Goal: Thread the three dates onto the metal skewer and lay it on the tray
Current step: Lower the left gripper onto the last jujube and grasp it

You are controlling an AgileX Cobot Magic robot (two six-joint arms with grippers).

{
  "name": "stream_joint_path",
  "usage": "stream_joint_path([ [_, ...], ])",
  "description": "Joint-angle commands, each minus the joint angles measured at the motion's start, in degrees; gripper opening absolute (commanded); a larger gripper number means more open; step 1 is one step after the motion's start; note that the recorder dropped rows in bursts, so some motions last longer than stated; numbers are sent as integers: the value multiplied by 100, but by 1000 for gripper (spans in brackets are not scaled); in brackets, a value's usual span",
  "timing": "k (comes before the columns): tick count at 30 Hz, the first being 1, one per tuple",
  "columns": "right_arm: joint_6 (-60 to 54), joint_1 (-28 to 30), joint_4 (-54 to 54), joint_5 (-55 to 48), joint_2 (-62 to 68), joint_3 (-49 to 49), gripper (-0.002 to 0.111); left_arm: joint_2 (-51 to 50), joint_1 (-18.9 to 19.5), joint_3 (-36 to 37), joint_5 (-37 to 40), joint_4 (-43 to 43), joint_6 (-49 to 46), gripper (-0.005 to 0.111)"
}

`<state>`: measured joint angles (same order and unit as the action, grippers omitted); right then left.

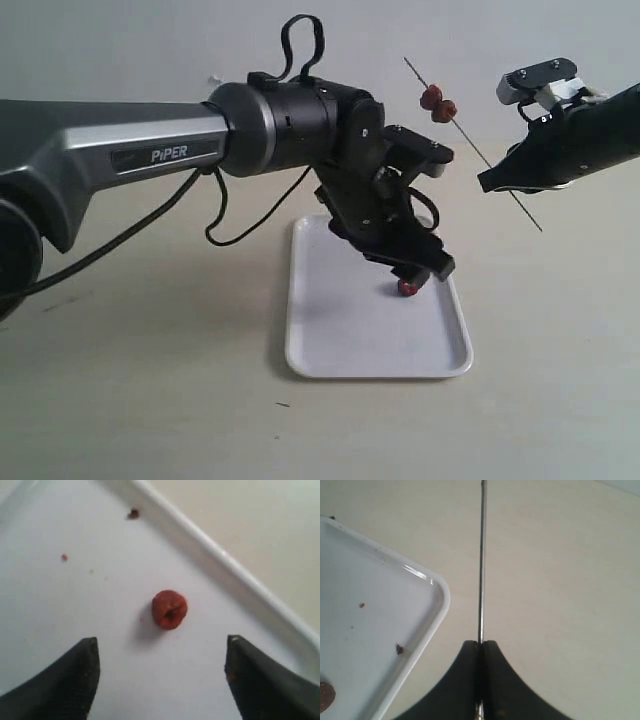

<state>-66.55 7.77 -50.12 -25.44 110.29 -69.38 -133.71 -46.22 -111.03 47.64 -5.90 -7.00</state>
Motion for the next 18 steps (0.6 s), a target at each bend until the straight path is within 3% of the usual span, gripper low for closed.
stream_joint_path([
  [1,29,4,-18,14,-34,-13,0,22,-87,-279,-40,243,599,69],
  [10,122,4,-31,51,-34,-13,0,-195,-87,-423,83,230,815,69],
  [18,122,4,-31,87,-34,-13,0,-842,-87,-1415,875,182,830,69],
])
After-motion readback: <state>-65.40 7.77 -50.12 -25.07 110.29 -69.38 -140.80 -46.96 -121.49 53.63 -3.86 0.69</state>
